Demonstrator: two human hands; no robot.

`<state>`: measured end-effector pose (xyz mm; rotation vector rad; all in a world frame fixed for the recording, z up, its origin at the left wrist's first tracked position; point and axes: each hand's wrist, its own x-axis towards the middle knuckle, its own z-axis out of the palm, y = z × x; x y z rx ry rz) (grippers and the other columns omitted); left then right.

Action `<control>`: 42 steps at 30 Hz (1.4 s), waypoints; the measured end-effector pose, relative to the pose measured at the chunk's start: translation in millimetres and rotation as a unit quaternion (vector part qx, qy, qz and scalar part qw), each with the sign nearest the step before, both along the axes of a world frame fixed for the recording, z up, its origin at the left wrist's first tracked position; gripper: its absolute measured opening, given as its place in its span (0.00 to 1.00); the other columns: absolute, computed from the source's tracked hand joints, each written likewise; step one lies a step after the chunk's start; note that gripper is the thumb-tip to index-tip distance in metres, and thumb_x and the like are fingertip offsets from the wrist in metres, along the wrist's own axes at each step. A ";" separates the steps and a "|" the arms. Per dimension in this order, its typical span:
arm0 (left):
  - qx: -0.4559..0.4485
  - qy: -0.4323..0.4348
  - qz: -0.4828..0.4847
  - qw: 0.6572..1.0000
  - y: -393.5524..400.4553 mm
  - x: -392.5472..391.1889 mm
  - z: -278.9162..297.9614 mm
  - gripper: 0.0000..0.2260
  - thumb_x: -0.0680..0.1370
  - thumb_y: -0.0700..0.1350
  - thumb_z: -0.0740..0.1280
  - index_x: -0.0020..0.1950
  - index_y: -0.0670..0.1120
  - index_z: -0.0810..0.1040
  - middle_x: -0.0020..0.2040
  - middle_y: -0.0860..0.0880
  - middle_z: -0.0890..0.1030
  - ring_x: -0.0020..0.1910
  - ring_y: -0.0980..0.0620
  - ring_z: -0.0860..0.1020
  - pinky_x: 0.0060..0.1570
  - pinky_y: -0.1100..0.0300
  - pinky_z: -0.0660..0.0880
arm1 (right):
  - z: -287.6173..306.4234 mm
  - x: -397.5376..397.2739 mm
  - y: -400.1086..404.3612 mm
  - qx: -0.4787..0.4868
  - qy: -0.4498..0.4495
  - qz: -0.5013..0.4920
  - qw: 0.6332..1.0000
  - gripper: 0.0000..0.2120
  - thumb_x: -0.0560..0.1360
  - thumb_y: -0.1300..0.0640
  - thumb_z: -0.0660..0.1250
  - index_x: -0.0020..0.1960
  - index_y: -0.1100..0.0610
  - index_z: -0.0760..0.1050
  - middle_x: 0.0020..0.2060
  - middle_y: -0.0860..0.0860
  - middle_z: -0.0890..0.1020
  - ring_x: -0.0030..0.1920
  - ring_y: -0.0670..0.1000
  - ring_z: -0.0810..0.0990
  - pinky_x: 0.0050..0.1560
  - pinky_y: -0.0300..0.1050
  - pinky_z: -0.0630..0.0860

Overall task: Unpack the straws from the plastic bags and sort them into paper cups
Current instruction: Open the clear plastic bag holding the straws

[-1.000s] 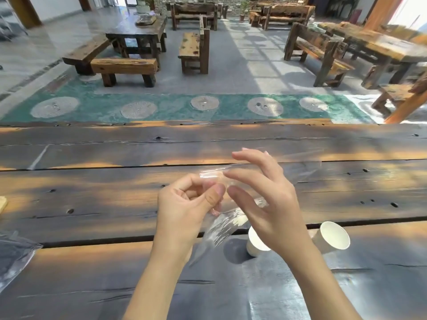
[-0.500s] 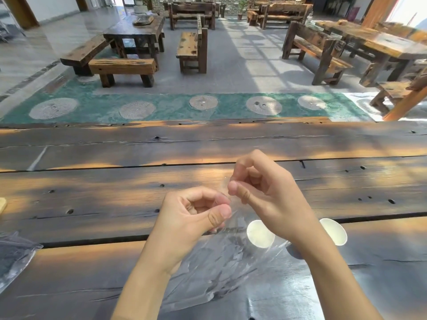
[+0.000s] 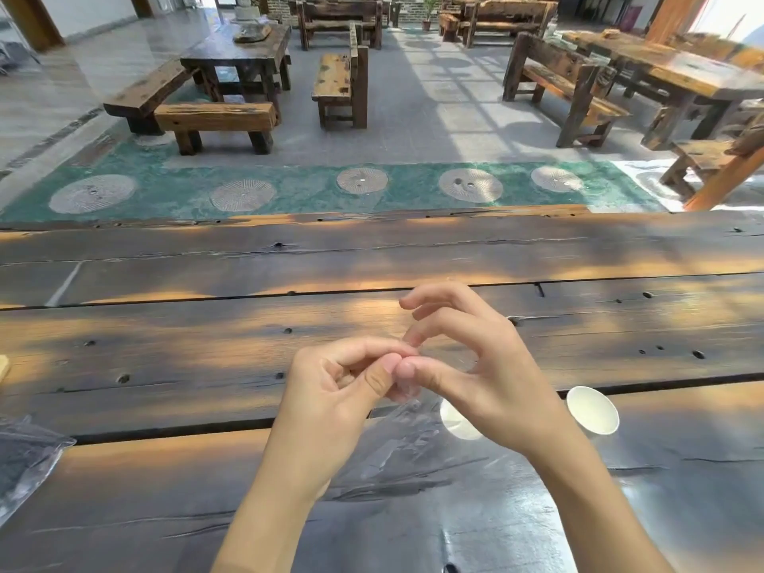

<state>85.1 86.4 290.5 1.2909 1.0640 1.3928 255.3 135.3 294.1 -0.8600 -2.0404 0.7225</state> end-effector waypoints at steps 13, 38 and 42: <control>0.049 0.172 0.030 0.983 -1.6 2.3 -2.4 0.11 0.80 0.39 0.67 0.42 0.54 0.81 0.34 0.52 0.81 0.34 0.59 0.78 0.37 0.67 0.74 | -7.8 -2.2 -2.9 -0.140 0.173 0.015 0.975 0.07 0.75 0.62 0.71 0.39 0.63 0.82 0.37 0.49 0.77 0.40 0.55 0.75 0.41 0.43 0.69; 0.005 0.139 0.056 0.989 -0.5 5.4 -5.4 0.04 0.74 0.38 0.74 0.42 0.44 0.81 0.34 0.54 0.80 0.31 0.60 0.75 0.33 0.69 0.71 | 7.1 -8.5 7.4 -0.204 0.169 -0.001 0.964 0.09 0.74 0.61 0.74 0.40 0.61 0.75 0.26 0.51 0.79 0.26 0.46 0.74 0.28 0.38 0.70; 0.010 0.120 0.081 0.989 1.1 3.9 -7.5 0.05 0.75 0.42 0.73 0.41 0.43 0.80 0.31 0.56 0.78 0.30 0.63 0.73 0.32 0.70 0.69 | 2.9 1.2 4.3 -0.204 0.165 0.037 0.964 0.06 0.70 0.58 0.76 0.42 0.58 0.80 0.34 0.51 0.80 0.35 0.48 0.76 0.38 0.44 0.74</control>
